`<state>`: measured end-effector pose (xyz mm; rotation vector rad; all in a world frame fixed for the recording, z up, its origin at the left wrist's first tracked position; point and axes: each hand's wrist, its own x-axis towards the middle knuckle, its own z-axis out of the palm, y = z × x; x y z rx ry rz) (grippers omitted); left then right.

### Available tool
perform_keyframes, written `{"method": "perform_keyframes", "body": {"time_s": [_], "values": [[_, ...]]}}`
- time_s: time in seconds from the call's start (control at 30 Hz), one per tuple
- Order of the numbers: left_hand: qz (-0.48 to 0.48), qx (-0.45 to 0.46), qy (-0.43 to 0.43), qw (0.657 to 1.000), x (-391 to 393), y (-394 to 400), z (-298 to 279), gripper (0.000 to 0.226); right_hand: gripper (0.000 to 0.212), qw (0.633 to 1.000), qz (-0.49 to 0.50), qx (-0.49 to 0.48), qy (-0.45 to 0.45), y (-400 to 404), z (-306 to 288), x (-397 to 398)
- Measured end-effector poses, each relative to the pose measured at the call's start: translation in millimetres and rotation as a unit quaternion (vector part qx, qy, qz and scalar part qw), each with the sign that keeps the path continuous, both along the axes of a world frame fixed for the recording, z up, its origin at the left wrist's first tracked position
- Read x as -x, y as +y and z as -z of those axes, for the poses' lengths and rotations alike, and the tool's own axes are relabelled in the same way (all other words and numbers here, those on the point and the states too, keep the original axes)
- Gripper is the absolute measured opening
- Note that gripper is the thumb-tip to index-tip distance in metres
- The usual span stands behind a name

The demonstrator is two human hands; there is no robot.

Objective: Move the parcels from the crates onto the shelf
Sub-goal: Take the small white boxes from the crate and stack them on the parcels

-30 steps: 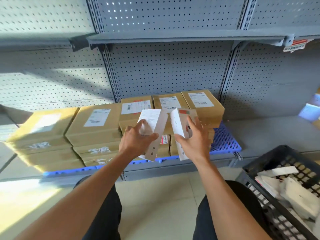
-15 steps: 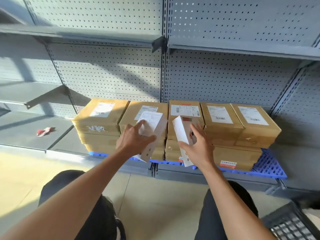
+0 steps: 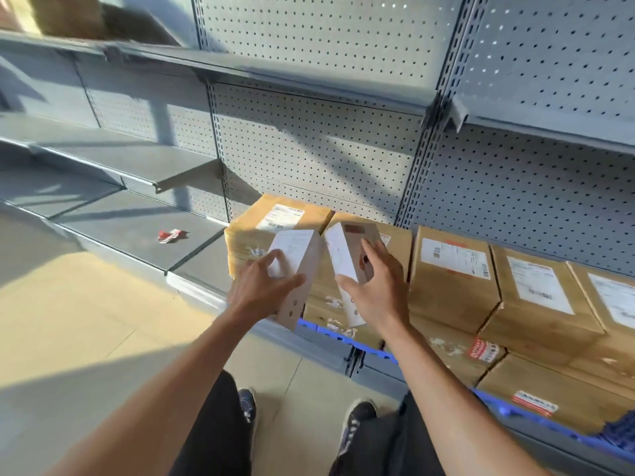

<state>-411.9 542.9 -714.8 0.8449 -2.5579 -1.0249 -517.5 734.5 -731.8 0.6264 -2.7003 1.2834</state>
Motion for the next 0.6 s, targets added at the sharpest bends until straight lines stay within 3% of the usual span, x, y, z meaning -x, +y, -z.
{"method": "perform_keyframes", "body": {"time_s": [0.07,0.2,0.33,0.6], "values": [[-0.008,0.013,-0.007,1.000,13,-14,4,0.068,0.086,1.000,-0.004,-0.019,0.004,-14,-1,14],[-0.025,0.061,-0.033,0.997,56,-47,8,0.048,0.080,0.995,-0.006,-0.097,0.021,-42,-1,50],[-0.043,0.087,-0.020,0.995,102,-73,19,0.049,0.057,0.991,0.003,-0.134,0.021,-75,4,82],[-0.045,0.134,-0.068,0.988,150,-115,48,0.053,0.071,0.976,0.012,-0.216,0.038,-115,34,132]]}}
